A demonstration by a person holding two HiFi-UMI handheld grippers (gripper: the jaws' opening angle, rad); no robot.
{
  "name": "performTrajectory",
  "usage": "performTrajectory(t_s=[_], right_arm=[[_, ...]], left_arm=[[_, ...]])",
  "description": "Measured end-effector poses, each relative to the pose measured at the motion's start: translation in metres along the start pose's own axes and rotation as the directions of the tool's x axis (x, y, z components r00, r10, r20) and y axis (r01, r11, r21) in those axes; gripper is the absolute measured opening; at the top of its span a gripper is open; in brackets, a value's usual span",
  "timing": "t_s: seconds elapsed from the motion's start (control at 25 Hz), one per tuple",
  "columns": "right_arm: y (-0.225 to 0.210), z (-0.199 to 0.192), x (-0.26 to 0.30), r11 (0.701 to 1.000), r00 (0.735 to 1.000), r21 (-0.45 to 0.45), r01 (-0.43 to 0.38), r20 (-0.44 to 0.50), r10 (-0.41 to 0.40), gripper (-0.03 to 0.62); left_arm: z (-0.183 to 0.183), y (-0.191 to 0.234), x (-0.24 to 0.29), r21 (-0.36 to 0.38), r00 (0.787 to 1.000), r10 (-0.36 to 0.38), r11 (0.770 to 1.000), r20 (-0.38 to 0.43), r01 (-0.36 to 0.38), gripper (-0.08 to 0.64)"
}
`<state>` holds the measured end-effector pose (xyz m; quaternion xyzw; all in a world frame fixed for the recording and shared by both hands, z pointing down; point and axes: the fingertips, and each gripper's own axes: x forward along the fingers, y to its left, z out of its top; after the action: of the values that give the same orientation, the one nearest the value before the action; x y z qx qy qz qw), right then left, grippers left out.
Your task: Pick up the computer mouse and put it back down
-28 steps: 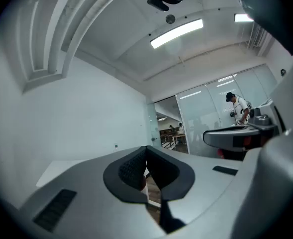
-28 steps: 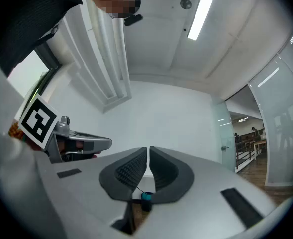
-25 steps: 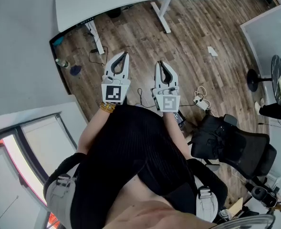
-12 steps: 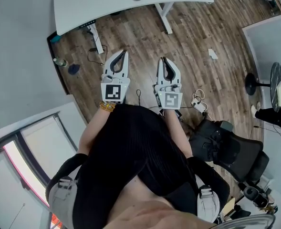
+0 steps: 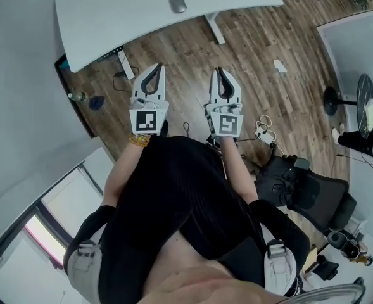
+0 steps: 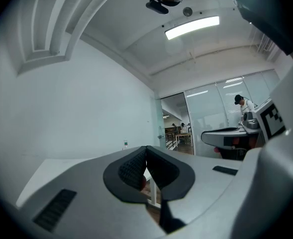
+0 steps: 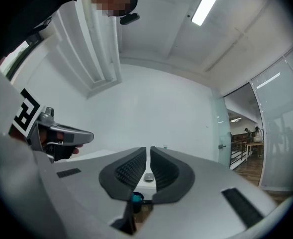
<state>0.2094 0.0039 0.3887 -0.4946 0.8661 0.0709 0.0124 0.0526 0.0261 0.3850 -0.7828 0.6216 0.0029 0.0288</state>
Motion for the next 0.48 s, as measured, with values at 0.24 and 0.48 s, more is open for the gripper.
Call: performTrajectory(t_s=[0.24, 0.48], right_arm=[[-0.007, 0.001, 0.066, 0.998, 0.998, -0.035, 0.055, -0.006, -0.055, 0.040], [-0.008, -0.006, 0.138, 0.991, 0.996, -0.102, 0.091, -0.007, -0.092, 0.041]], left_arm=[[0.005, 0.055, 0.038, -0.004, 1.000, -0.005, 1.000, 0.023, 0.005, 0.014], [-0.002, 0.110, 0.067, -0.005, 0.999, -0.001, 1.000, 0.041, 0.001, 0.014]])
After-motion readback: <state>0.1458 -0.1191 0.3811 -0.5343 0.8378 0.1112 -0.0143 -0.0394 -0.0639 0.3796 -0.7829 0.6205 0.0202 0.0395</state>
